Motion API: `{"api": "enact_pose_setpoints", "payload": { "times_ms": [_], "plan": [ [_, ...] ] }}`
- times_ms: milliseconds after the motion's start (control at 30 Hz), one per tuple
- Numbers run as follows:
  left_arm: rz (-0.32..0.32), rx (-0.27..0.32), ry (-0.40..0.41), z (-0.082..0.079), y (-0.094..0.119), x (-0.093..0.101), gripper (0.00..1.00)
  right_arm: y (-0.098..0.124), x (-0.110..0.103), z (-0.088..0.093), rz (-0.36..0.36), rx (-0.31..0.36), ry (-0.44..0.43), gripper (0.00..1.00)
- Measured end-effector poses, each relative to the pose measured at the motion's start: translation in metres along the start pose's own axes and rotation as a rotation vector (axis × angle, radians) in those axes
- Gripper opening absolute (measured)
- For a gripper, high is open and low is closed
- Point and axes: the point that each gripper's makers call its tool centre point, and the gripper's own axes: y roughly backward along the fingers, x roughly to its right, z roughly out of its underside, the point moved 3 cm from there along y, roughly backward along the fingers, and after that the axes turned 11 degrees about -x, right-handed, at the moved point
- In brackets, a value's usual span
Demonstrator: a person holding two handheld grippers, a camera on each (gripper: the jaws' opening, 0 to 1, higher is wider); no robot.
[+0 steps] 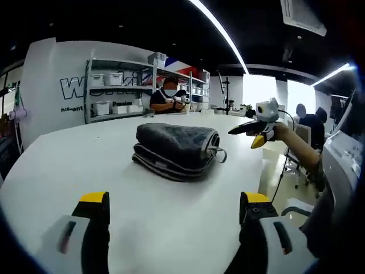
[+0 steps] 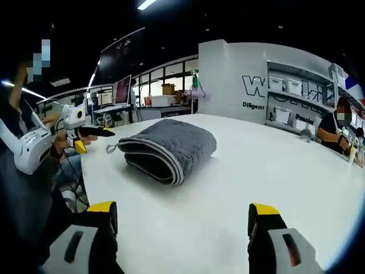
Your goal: Fold the towel on the table until its edges align and the towel forms a compact rectangular stack.
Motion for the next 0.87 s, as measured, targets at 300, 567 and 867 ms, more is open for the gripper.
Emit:
{"api": "enact_pose_setpoints", "payload": {
  "times_ms": [300,567,867],
  "plan": [
    [-0.002,-0.008,0.000,0.0038,0.0010,-0.0023,0.99,0.0002,0.0013,-0.0014,0.011,0.003,-0.005,0.99],
    [-0.005,-0.011,0.009,0.0061,0.0007,-0.0037,0.99,-0.0018,0.0013,-0.0012,0.012,0.002,-0.018,0.99],
    [0.003,-0.013,0.012,0.0076,-0.0014,-0.0056,0.99,-0.0022,0.0043,-0.0053,0.024,0.027,-0.030,0.99]
  ]
}}
